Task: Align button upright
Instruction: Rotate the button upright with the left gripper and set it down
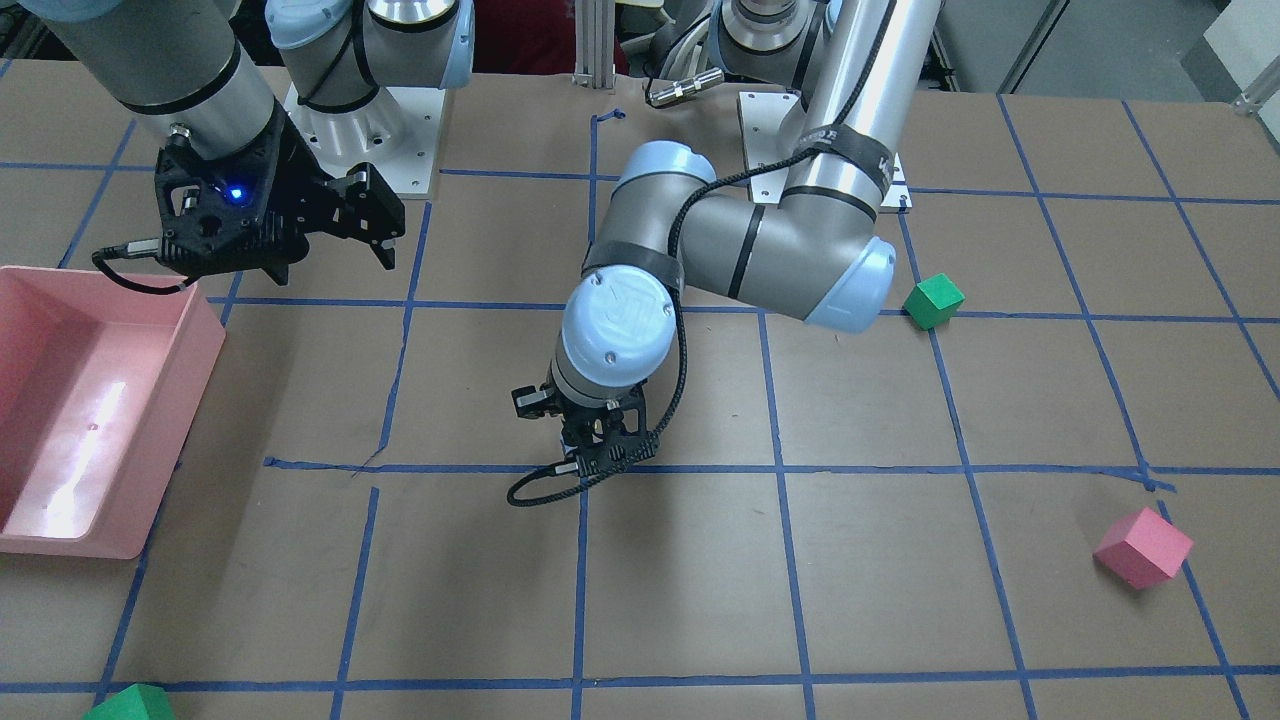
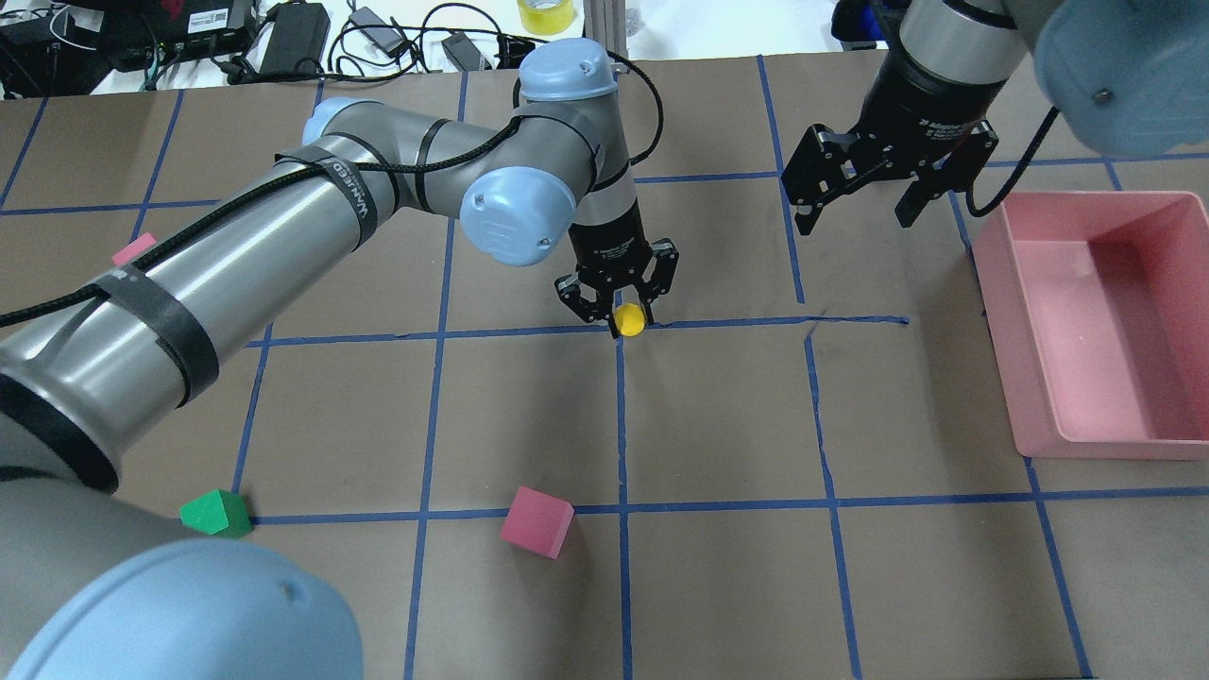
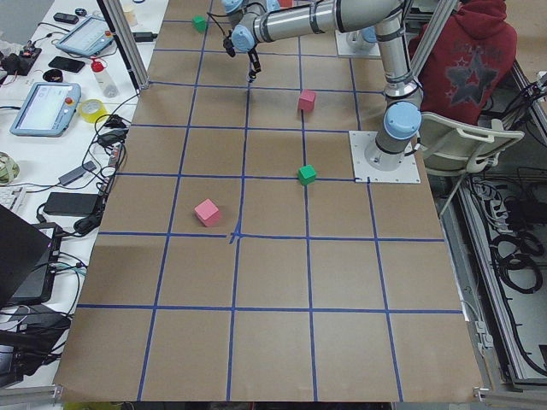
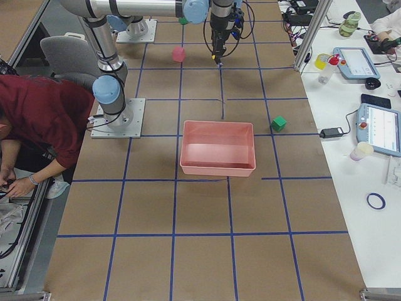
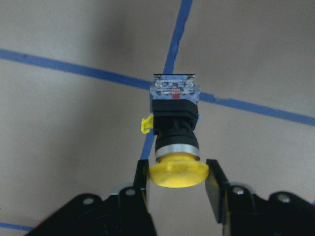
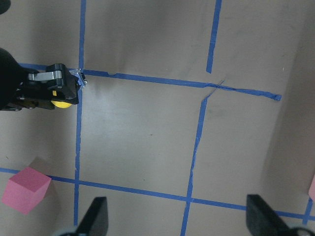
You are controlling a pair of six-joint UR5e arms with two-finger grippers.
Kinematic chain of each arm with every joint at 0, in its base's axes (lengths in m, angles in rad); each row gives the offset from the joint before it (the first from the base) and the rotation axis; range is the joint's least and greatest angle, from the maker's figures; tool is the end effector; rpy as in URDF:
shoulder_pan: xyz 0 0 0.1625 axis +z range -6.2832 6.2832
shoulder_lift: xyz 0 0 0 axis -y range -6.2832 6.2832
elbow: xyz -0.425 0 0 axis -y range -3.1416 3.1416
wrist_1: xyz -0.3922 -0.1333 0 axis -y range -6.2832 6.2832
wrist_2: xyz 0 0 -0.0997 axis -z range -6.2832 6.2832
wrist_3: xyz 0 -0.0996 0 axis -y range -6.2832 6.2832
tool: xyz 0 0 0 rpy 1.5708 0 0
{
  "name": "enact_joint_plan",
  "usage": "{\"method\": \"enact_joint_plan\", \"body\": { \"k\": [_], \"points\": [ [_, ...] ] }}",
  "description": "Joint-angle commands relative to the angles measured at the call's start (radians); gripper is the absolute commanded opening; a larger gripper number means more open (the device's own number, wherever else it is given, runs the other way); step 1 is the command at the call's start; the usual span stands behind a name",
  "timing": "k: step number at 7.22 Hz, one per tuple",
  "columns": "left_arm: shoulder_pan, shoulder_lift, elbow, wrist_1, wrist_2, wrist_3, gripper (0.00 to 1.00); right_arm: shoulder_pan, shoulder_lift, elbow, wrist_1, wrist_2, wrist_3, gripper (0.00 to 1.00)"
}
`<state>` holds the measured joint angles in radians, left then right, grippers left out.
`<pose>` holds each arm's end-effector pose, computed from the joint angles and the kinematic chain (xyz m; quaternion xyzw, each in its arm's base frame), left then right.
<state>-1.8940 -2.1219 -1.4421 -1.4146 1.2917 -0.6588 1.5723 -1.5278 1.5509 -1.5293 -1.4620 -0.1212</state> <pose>-0.3593 -0.5665 0.2452 0.1821 -0.9647 -0.1809 0.0596 0.1449 -0.5032 0.4728 -0.0594 0.9962 0.0289 0.0562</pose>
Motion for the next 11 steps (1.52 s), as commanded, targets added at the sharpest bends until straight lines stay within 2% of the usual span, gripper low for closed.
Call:
{"method": "enact_joint_plan", "body": {
  "k": [1, 3, 5, 9, 10, 11],
  "points": [
    [0.039, -0.076, 0.14, -0.153, -0.058, -0.007, 0.0, 0.0, 0.0, 0.0, 0.0, 0.0, -0.002, 1.0],
    [0.042, -0.127, 0.183, -0.149, -0.058, -0.008, 0.0, 0.0, 0.0, 0.0, 0.0, 0.0, -0.011, 1.0],
    [0.079, -0.128, 0.192, -0.145, -0.051, 0.002, 0.0, 0.0, 0.0, 0.0, 0.0, 0.0, -0.011, 1.0],
    [0.082, -0.147, 0.184, -0.145, -0.075, -0.004, 0.0, 0.0, 0.002, 0.0, 0.0, -0.001, -0.018, 1.0],
    [0.082, -0.148, 0.184, -0.145, -0.077, 0.002, 0.12, 0.0, 0.0, 0.0, 0.0, -0.001, -0.02, 1.0],
    [0.082, -0.148, 0.184, -0.144, -0.075, 0.005, 0.49, 0.0, 0.002, 0.0, 0.0, -0.001, -0.02, 1.0]
  ]
}}
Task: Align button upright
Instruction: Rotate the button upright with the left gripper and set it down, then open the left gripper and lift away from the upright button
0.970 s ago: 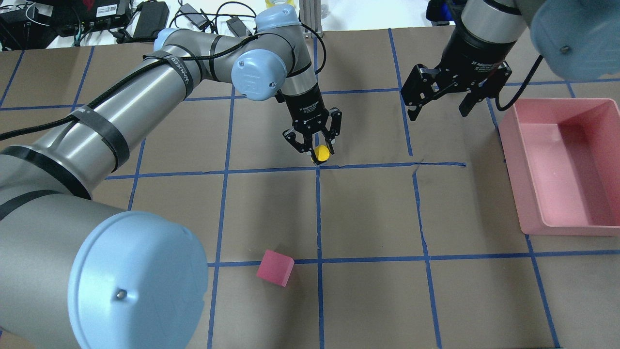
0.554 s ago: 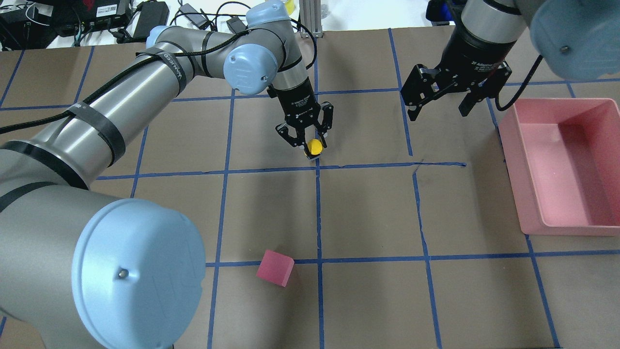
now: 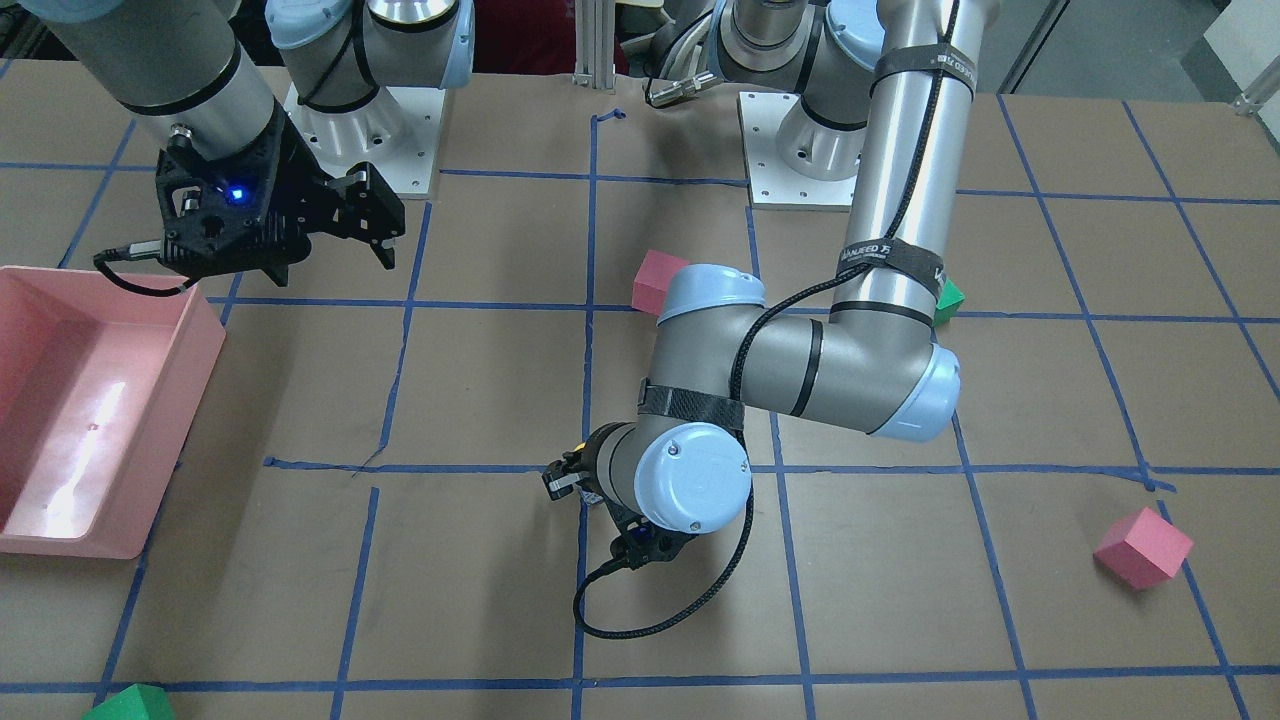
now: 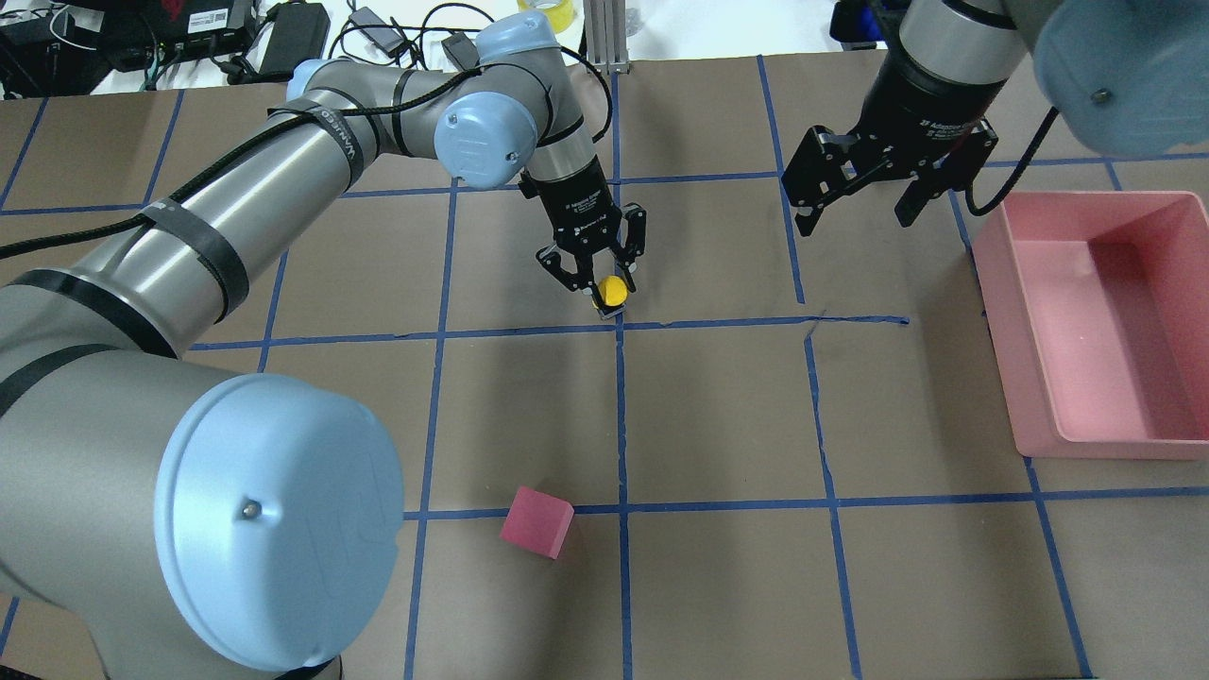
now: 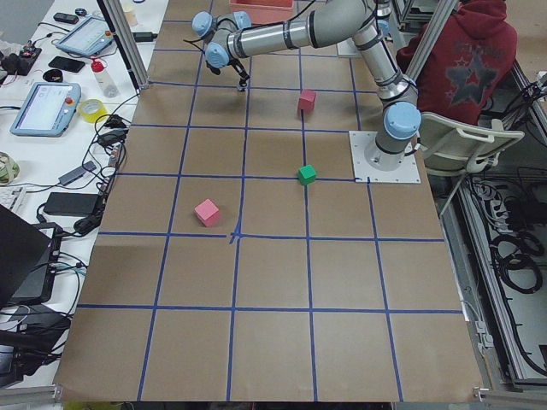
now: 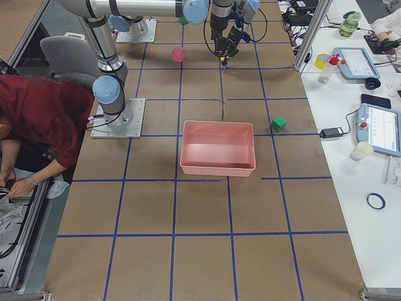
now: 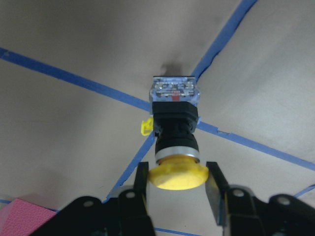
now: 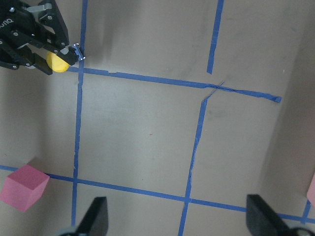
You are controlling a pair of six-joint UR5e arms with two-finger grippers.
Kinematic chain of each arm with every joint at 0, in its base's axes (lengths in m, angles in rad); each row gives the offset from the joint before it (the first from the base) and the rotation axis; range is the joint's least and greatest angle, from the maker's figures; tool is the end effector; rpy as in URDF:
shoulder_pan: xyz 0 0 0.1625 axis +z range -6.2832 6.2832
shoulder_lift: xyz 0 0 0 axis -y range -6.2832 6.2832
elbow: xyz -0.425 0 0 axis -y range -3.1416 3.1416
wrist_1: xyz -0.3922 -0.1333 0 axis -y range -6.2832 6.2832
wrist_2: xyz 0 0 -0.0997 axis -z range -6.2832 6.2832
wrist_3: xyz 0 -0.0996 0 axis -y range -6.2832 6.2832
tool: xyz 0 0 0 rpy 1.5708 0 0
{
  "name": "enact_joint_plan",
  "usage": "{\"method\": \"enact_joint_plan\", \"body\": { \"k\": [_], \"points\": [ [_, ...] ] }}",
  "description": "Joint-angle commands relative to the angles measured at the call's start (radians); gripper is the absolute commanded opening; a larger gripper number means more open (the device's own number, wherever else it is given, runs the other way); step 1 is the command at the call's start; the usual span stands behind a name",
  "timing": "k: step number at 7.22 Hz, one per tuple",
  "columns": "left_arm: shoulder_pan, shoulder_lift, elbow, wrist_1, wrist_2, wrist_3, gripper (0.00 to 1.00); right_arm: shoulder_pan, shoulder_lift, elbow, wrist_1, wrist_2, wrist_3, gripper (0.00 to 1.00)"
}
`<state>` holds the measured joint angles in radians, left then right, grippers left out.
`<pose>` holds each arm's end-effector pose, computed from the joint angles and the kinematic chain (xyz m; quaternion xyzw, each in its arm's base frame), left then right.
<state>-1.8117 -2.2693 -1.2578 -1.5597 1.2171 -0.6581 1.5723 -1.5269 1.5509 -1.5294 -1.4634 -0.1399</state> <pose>-0.3288 -0.6352 0.2171 0.2323 -0.9395 -0.2401 0.0761 0.1447 -0.5035 0.4723 -0.0688 0.9957 0.0289 0.0558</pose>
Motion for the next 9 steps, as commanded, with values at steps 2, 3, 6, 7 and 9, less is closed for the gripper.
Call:
{"method": "enact_joint_plan", "body": {
  "k": [2, 3, 6, 7, 9],
  "points": [
    [0.0, 0.025, 0.0, 0.001, 0.01, 0.024, 1.0, 0.0, -0.001, 0.0, 0.0, -0.008, -0.019, 1.0],
    [0.005, 0.066, 0.0, -0.002, 0.068, 0.041, 1.0, 0.0, 0.001, 0.001, 0.0, -0.003, -0.02, 1.0],
    [0.003, 0.34, -0.082, -0.023, 0.21, 0.267, 1.0, -0.002, 0.001, 0.002, 0.002, -0.011, -0.05, 1.0],
    [0.011, 0.428, -0.153, -0.02, 0.26, 0.381, 1.0, -0.002, 0.001, 0.002, 0.002, -0.012, -0.049, 1.0],
    [0.02, 0.622, -0.294, -0.004, 0.275, 0.495, 0.95, 0.0, 0.001, 0.002, 0.0, -0.003, -0.049, 1.0]
  ]
}}
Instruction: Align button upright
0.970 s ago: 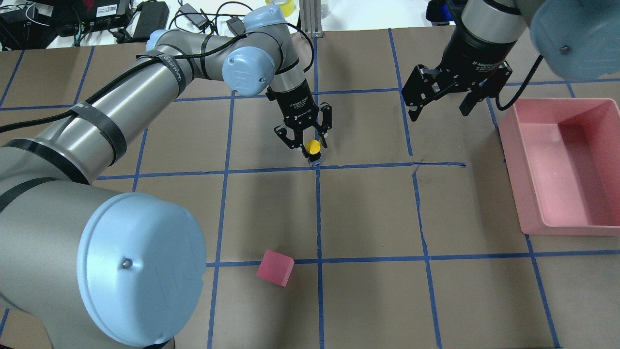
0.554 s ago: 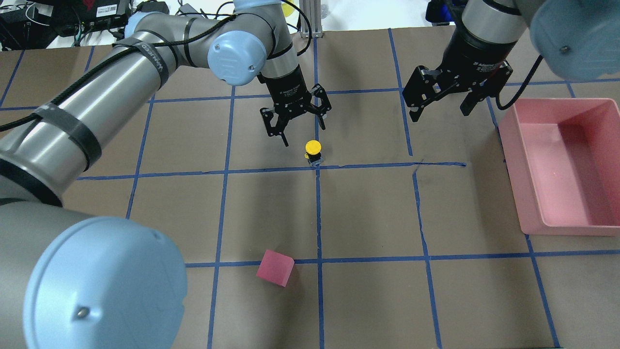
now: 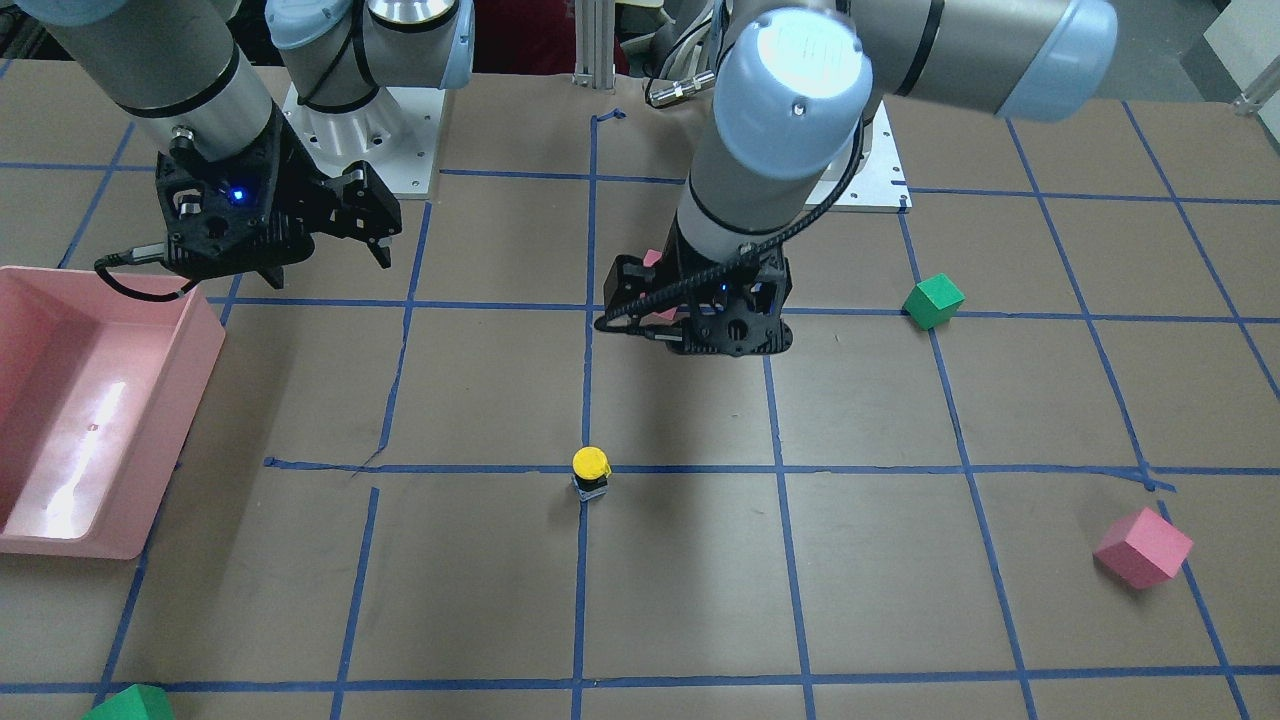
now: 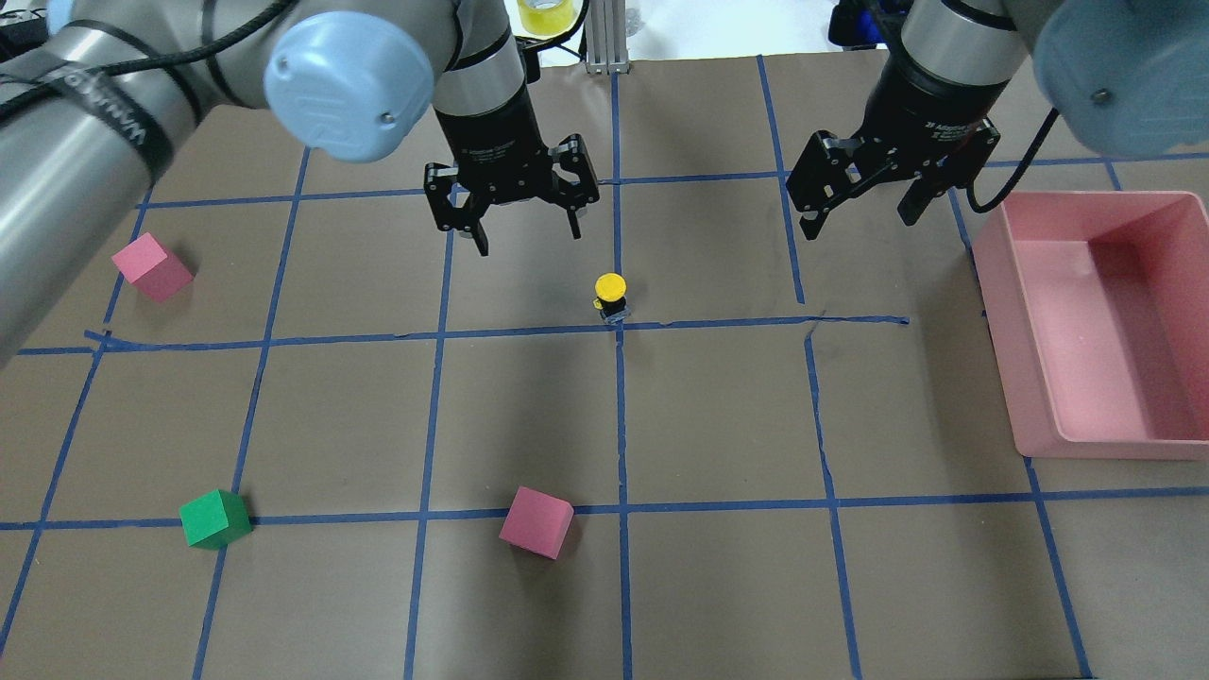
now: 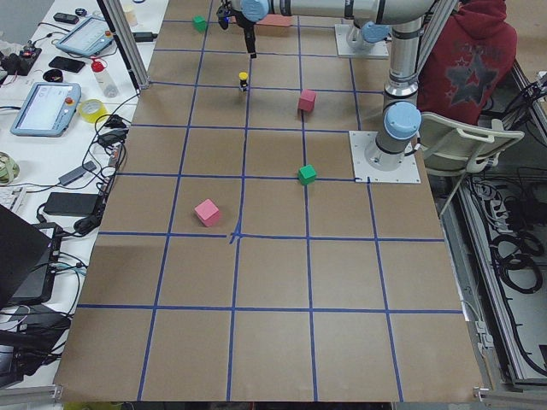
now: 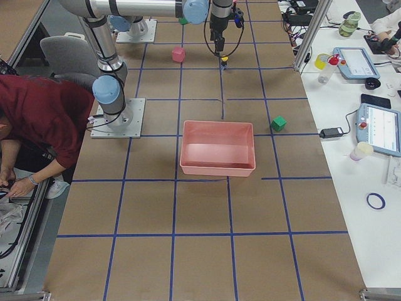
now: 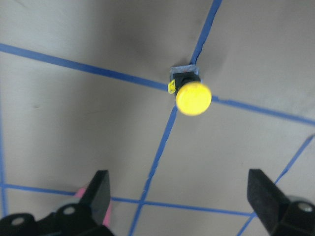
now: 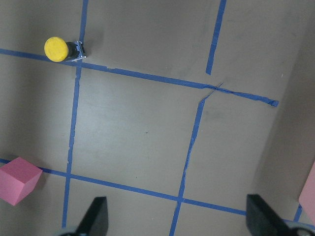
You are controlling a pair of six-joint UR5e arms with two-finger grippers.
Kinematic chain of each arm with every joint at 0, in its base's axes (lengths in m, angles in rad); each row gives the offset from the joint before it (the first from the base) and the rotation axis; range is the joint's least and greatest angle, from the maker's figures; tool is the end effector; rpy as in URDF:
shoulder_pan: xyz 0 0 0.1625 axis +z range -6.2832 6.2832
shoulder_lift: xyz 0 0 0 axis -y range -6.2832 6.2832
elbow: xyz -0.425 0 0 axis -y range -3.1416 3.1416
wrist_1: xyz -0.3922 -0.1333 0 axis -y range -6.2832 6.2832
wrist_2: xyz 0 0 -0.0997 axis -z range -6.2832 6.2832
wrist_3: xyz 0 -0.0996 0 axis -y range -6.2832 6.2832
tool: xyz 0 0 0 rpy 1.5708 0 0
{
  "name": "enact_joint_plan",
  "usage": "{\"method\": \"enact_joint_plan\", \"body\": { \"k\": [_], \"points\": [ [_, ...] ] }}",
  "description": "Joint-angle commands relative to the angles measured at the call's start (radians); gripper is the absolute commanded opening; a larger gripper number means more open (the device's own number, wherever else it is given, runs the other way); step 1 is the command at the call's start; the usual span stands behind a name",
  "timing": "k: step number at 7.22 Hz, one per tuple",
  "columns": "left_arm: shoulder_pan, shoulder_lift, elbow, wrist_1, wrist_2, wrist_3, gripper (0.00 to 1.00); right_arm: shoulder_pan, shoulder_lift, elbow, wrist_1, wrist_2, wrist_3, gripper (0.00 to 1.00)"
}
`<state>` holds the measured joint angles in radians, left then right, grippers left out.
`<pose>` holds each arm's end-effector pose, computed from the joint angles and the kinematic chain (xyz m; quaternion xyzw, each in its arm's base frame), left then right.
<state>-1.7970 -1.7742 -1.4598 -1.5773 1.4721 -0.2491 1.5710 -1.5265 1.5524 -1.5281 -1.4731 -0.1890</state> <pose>-0.2664 -0.5193 0.4341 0.0139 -0.9975 -0.0596 0.0363 0.1431 -0.5035 0.4712 -0.0926 0.9939 0.0295 0.0518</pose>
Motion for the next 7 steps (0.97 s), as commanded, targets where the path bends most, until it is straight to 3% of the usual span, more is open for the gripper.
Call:
{"method": "enact_joint_plan", "body": {
  "k": [1, 4, 7],
  "points": [
    [0.005, 0.204, -0.152, 0.051, 0.068, 0.108, 0.95, 0.001, 0.0, 0.0, -0.003, 0.007, -0.001, 1.0],
    [0.031, 0.285, -0.171, 0.072, 0.131, 0.182, 0.97, 0.001, 0.002, 0.0, -0.003, 0.008, -0.001, 1.0],
    [0.237, 0.279, -0.082, -0.044, 0.125, 0.304, 1.0, 0.001, 0.002, 0.0, -0.003, 0.008, -0.001, 1.0]
  ]
}}
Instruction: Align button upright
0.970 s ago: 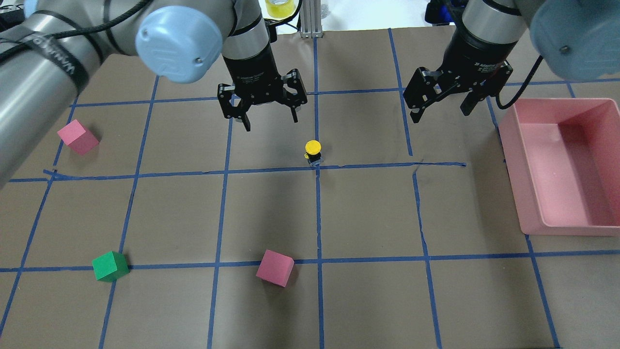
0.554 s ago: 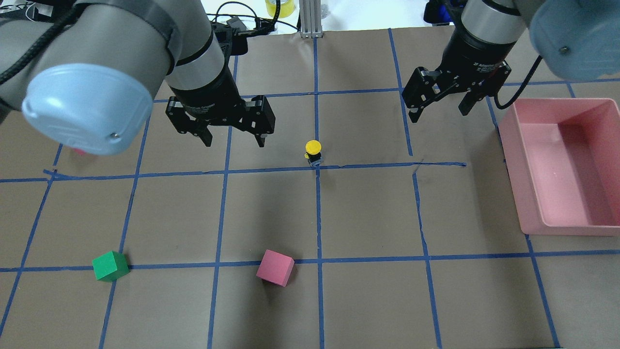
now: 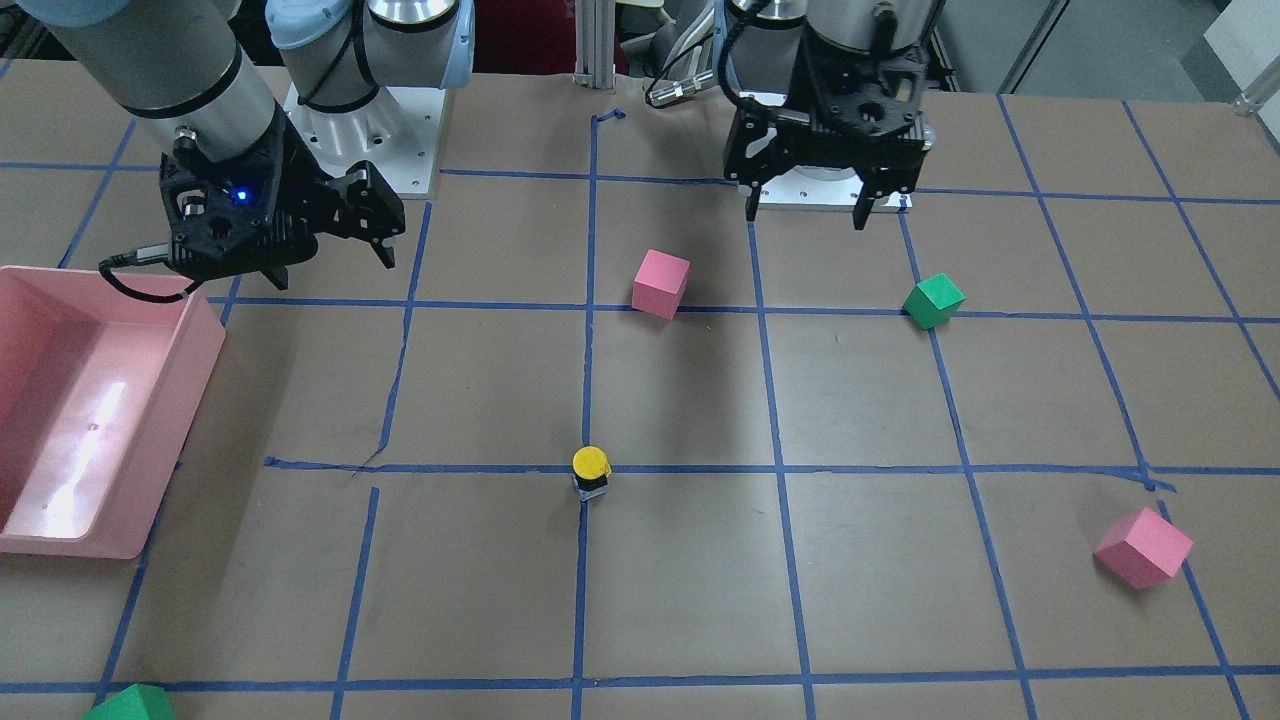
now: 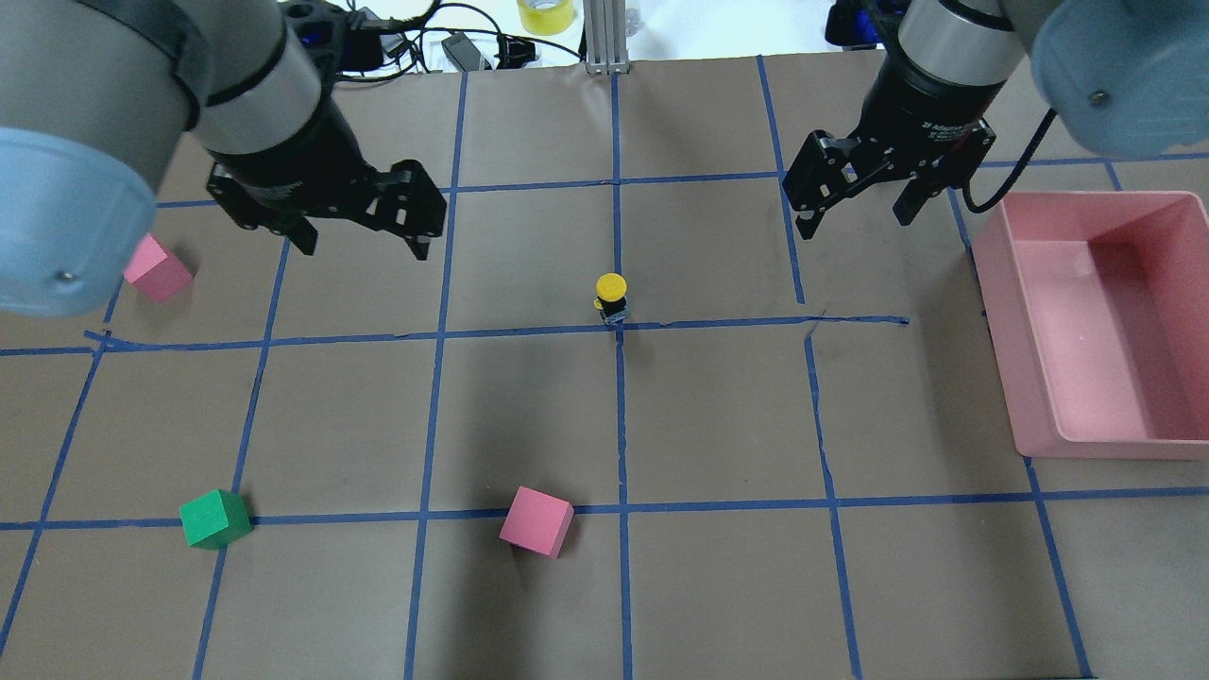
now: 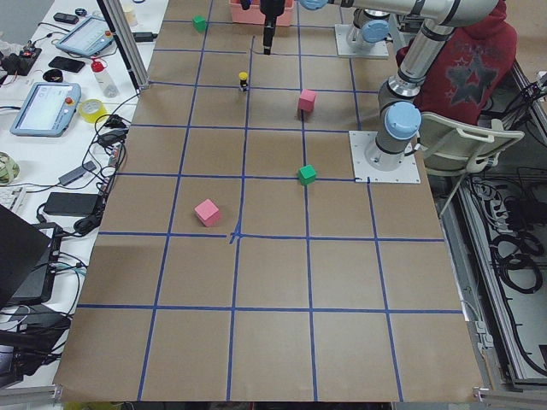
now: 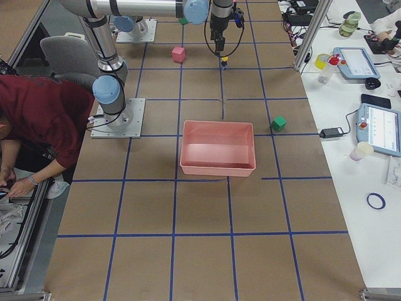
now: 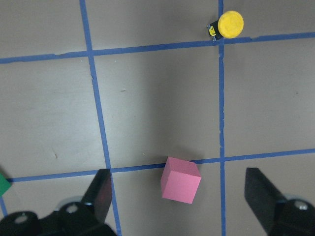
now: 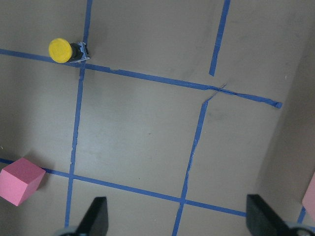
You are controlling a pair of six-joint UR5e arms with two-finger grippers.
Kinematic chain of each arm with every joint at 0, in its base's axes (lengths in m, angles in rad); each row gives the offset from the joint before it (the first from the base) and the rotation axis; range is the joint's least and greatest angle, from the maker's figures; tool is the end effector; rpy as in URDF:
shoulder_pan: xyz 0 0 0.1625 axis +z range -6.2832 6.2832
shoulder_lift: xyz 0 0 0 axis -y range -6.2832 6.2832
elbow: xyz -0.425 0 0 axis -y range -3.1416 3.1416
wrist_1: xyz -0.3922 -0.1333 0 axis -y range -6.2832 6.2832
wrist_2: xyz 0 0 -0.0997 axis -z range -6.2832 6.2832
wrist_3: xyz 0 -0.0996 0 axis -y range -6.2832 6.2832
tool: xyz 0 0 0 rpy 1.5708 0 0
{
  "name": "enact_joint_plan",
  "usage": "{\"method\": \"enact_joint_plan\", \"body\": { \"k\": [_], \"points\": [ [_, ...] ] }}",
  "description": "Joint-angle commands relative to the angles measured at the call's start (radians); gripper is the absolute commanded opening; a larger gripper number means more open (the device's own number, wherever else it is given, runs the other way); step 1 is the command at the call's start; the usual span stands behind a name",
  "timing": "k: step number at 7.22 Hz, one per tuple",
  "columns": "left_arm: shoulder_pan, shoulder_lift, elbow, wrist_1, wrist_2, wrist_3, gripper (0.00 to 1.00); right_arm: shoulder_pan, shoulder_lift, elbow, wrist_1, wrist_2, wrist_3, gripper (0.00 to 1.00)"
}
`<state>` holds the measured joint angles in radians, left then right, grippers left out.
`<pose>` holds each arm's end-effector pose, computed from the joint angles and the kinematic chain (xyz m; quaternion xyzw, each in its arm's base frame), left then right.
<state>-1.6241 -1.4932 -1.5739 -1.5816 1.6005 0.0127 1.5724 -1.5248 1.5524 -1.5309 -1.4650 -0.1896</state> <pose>-0.1549 -0.4564 0.5224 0.0325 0.9989 -0.0321 0.0142 0.1446 -0.5042 0.4707 -0.0935 0.9936 0.0286 0.0558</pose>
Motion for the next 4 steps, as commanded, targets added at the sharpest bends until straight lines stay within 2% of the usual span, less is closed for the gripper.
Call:
{"method": "enact_joint_plan", "body": {
  "k": [1, 4],
  "points": [
    [0.061, -0.002, 0.029, -0.038, -0.002, 0.04, 1.0, 0.0, 0.0, 0.0, 0.0, -0.002, -0.001, 1.0],
    [0.056, 0.005, 0.023, -0.038, -0.01, 0.03, 1.0, 0.0, 0.0, 0.0, 0.0, 0.0, -0.001, 1.0]
  ]
}}
